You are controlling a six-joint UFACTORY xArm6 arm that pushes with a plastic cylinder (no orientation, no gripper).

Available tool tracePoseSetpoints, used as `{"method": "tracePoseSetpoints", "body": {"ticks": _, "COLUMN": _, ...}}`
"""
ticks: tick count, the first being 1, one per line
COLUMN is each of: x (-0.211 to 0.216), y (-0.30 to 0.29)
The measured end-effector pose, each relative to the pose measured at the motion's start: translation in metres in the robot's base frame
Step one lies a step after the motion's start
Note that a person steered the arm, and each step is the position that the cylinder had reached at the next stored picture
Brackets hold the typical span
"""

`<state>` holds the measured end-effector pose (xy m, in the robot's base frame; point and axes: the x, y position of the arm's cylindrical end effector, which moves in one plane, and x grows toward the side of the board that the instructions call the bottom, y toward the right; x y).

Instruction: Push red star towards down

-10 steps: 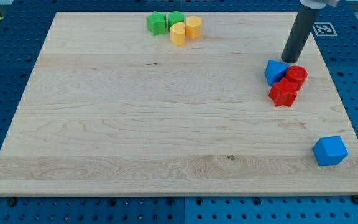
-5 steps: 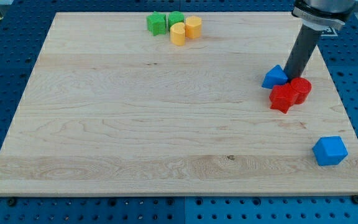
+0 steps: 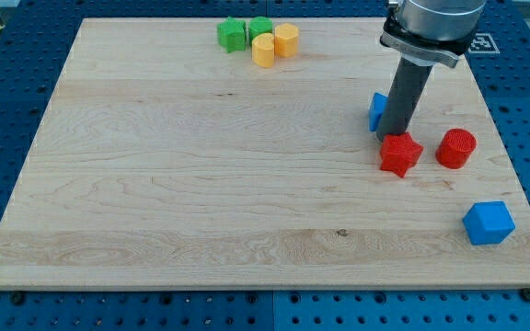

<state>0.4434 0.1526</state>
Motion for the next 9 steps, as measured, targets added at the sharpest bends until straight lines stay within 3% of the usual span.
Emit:
{"method": "tracePoseSetpoints", "body": {"ticks": 3, "x": 0.012, "y": 0.045}}
{"method": "tracePoseSetpoints", "body": {"ticks": 7, "x": 0.016, "y": 0.006}}
{"method": "tracePoseSetpoints", "body": {"ticks": 9, "x": 0.049, "y": 0.007}}
